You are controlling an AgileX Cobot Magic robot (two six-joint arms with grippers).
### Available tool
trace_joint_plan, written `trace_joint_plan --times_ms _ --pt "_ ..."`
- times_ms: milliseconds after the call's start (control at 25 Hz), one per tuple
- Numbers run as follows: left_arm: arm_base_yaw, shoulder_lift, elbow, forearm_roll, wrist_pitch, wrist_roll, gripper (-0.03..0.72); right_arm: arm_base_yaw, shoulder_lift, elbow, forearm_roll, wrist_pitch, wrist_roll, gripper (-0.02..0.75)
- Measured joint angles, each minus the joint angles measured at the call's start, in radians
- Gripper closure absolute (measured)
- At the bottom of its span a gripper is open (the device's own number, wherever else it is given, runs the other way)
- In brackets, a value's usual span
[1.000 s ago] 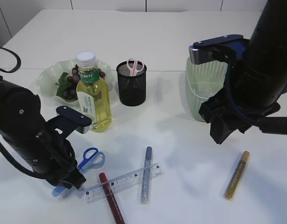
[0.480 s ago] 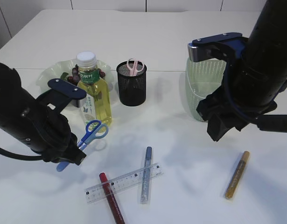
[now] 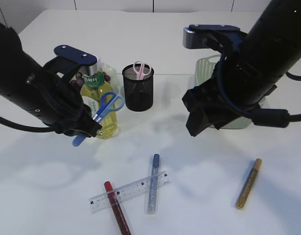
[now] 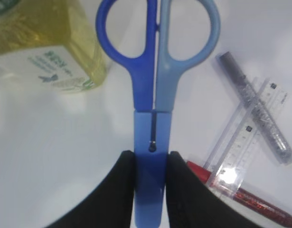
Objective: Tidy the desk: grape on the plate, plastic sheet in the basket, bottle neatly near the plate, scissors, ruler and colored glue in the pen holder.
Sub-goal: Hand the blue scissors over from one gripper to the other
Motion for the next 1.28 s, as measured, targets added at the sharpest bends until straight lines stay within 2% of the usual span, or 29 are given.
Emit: trace_joint_plan --times_ms 240,600,1280 --pt "-0.048 0.0 -0.07 -0.002 0.013 0.0 0.545 0.0 0.0 0.0 0.132 -0.146 -0.047 0.297" --pt "-0.109 -0.028 -0.078 -0.01 0.014 0.0 0.545 0.0 0.0 0.007 0.238 -0.301 -0.058 0.297" --pt "-0.112 -0.097 -0.078 -0.052 -0.003 0.0 0.546 0.0 0.017 0.007 0.512 -0.469 -0.064 0.297"
